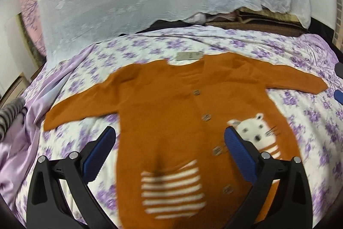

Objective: Fold small clothes
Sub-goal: 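Grasp the cuff of the cardigan sleeve with the right tool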

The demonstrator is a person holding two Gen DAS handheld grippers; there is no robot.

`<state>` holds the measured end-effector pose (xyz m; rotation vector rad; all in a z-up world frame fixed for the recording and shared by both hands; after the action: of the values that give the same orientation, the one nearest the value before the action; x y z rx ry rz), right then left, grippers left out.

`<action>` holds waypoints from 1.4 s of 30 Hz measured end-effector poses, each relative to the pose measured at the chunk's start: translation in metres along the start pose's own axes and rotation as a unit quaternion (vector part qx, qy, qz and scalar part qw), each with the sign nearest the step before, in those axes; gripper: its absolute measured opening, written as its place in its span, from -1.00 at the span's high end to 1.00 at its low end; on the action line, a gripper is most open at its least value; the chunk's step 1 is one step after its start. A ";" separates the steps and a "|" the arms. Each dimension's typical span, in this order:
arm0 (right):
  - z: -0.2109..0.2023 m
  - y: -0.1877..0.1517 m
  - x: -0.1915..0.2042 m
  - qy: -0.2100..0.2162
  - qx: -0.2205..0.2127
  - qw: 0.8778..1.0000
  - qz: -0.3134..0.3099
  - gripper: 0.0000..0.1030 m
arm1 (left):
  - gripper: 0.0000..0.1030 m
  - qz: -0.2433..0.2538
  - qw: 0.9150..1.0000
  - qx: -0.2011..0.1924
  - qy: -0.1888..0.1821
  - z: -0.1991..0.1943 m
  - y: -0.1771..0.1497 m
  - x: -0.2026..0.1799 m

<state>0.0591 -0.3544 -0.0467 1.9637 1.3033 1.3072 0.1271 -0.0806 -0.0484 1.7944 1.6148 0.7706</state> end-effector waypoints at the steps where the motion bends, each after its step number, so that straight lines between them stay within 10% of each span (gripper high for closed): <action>1: 0.002 0.004 -0.010 -0.005 0.004 1.000 0.010 -0.49 | -0.92 0.005 1.000 0.006 -0.005 0.004 0.005 -0.012; 14: 0.038 0.005 -0.149 -0.062 0.044 0.979 0.189 -0.37 | -0.92 -0.013 0.999 0.026 -0.029 0.055 0.073 -0.097; 25: 0.082 0.034 -0.205 -0.109 0.037 0.970 0.216 -0.32 | -0.92 -0.023 0.995 0.097 0.003 0.150 0.060 -0.114; 30: 0.094 0.042 -0.212 -0.135 0.012 0.977 0.165 0.14 | -0.92 -0.040 0.988 0.148 -0.004 0.187 0.037 -0.111; 33: 0.096 0.043 -0.215 -0.125 0.004 0.978 0.167 0.88 | -0.92 -0.046 0.986 0.159 -0.011 0.191 0.034 -0.108; 42: 0.068 0.062 -0.201 -0.140 -0.046 0.983 0.112 0.87 | -0.92 -0.076 0.987 0.142 -0.014 0.178 0.036 -0.086</action>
<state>0.1262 -0.5503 -0.1236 2.1823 0.8947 1.1139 0.2771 -0.1787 -0.1393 1.8362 1.8932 0.4613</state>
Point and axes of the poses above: each gripper's, at about its wrist camera, not at the fingertips, and z roughly the way its jaws point, x to its left, y to its top, the point moved 9 cm from there along z, roughly the way its jaws point, and after that the axes turned 11 degrees about -z, right-handed, at the moved point
